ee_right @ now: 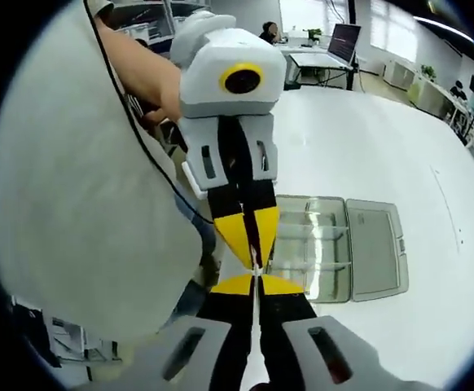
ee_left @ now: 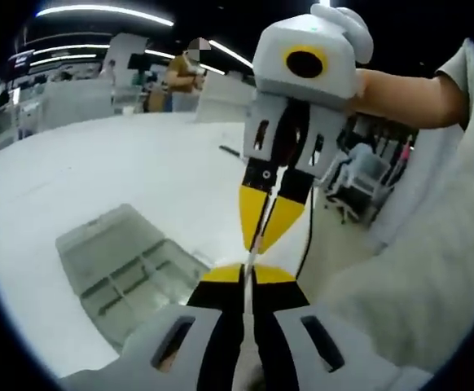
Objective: Insert the divider into the dual guide fixture by aligning both edges with the guide slots and pushing it downward to the bottom, including one-sided entry, uneven engagement, binding, and posture correction.
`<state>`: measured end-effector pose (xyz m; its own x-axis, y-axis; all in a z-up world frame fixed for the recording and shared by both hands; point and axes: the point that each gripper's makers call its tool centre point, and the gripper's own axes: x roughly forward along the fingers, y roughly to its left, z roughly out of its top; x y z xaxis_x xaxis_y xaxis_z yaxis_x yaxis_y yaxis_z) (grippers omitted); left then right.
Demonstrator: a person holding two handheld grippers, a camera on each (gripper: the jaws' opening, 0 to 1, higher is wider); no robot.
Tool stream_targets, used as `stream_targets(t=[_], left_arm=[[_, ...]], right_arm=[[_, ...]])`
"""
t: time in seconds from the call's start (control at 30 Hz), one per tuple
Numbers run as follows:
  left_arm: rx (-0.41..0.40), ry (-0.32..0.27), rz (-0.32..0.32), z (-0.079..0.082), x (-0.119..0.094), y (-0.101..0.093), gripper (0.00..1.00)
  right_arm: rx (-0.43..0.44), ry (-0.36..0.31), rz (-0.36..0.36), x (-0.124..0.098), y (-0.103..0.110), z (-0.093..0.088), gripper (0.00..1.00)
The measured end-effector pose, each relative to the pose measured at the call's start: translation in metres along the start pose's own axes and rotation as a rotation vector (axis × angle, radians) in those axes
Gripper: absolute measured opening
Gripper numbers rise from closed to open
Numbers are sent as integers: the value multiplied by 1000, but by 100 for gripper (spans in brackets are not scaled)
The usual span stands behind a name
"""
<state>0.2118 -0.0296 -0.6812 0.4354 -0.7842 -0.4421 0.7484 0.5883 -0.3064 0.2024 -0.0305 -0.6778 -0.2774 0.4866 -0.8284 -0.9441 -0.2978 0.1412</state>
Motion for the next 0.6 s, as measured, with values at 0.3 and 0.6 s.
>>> stream_targets(t=[0.3, 0.6], left_arm=[[-9, 5, 17, -1, 0, -1, 3], [20, 10, 47, -1, 0, 1, 5]], right_arm=[[97, 26, -4, 0, 3, 0, 0], [188, 17, -24, -4, 2, 2, 0]])
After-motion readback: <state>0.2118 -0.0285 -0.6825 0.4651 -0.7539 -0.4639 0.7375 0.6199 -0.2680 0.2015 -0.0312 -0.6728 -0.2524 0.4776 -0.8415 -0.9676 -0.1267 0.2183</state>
